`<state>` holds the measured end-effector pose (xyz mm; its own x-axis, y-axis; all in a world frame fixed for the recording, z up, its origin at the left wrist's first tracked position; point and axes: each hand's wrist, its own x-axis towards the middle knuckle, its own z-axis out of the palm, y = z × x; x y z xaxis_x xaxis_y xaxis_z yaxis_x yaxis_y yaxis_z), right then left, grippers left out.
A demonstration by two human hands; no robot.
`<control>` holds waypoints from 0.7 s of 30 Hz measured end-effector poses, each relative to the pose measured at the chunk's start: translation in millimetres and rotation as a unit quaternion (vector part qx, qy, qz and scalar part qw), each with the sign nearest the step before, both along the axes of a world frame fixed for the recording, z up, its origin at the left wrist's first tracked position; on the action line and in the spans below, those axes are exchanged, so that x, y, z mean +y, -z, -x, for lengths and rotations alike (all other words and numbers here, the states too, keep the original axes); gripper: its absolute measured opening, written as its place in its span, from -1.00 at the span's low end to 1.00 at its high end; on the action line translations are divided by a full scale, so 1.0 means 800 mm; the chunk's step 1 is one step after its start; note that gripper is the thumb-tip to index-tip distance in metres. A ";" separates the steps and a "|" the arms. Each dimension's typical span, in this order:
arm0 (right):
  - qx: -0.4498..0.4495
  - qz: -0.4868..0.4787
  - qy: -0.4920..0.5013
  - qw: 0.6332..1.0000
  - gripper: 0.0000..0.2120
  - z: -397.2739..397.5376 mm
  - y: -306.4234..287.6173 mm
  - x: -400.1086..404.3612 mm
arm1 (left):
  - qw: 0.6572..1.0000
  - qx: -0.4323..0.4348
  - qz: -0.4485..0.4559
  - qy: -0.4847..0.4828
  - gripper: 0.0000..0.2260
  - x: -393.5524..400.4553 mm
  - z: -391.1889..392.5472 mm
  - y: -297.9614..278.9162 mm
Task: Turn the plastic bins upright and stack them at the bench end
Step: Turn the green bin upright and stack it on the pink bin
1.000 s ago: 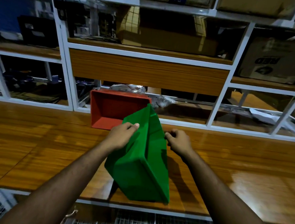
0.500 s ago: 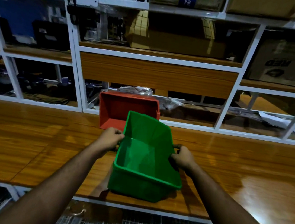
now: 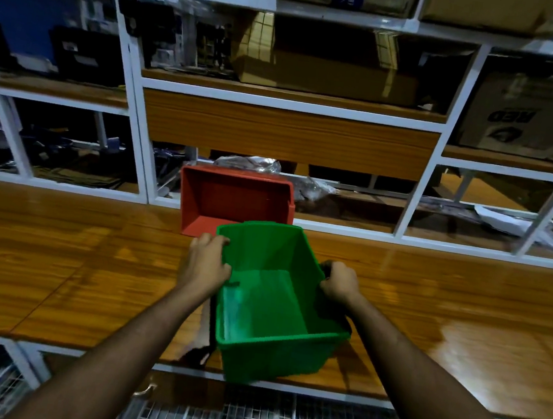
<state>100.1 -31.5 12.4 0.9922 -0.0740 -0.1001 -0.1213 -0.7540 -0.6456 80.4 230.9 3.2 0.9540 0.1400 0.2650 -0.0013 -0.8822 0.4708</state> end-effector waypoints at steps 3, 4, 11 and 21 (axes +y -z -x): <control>-0.006 0.016 -0.030 0.999 -0.66 0.002 -0.001 0.002 | 0.992 -0.039 -0.061 0.099 -0.54 -0.028 -0.002 -0.003; -0.005 0.025 -0.048 0.999 -0.66 0.002 -0.001 0.003 | 0.988 -0.038 -0.077 0.127 -0.55 -0.039 -0.003 -0.002; -0.017 0.079 -0.127 0.989 -0.63 0.004 -0.006 0.009 | 0.959 -0.011 -0.169 0.228 -0.63 -0.097 -0.014 -0.005; -0.062 0.118 -0.199 0.971 -0.59 0.009 -0.007 0.003 | 0.954 0.043 -0.178 0.236 -0.76 -0.103 -0.035 0.001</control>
